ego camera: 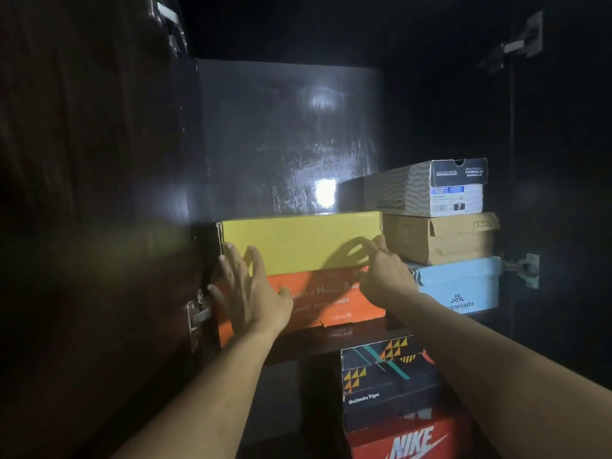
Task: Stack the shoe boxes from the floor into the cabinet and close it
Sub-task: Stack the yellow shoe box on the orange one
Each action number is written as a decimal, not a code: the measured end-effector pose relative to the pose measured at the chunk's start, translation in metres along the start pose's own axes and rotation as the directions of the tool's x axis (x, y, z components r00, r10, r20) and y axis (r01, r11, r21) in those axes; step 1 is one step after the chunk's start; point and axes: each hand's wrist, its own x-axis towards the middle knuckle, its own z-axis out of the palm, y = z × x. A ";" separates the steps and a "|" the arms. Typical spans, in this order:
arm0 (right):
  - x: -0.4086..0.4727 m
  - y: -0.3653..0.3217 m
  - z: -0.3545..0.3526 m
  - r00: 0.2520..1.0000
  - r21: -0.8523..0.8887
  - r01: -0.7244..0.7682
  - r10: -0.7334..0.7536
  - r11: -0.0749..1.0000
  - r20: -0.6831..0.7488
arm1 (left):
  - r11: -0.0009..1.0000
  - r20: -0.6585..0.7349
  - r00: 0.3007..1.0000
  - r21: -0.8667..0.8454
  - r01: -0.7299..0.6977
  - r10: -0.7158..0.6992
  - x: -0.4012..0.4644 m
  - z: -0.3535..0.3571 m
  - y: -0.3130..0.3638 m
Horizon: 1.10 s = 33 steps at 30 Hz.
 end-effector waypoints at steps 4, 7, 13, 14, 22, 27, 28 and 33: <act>0.005 0.007 0.013 0.982 -0.058 0.091 -0.080 0.994 0.174 | 0.999 0.108 0.994 0.047 -0.010 0.005 0.007 0.007 -0.014; 0.004 0.005 0.020 0.962 -0.088 0.086 -0.059 0.992 0.268 | 0.992 0.152 0.988 0.127 -0.026 0.006 0.007 0.010 -0.020; 0.002 -0.001 0.021 0.957 -0.086 0.054 -0.027 0.995 0.289 | 0.993 0.155 0.988 0.117 -0.017 -0.002 0.007 0.007 -0.017; -0.001 -0.001 0.016 0.957 -0.078 0.043 -0.018 0.996 0.291 | 0.994 0.158 0.987 0.113 -0.009 -0.009 0.007 0.006 -0.015; -0.029 0.030 -0.044 0.962 -0.097 0.052 -0.024 0.994 0.272 | 0.969 0.165 0.977 -0.227 -0.099 0.139 -0.025 -0.011 0.042; -0.088 0.076 -0.117 0.964 -0.118 -0.084 0.111 0.989 0.240 | 0.913 0.494 0.792 -0.359 -0.191 0.360 -0.061 -0.014 0.096; -0.102 0.090 -0.130 0.958 -0.123 -0.114 0.142 0.986 0.250 | 0.897 0.554 0.723 -0.384 -0.217 0.412 -0.072 -0.012 0.108; -0.182 0.159 -0.204 0.918 -0.241 -0.246 0.305 0.939 0.252 | 0.830 0.699 0.449 -0.445 -0.336 0.556 -0.146 0.004 0.180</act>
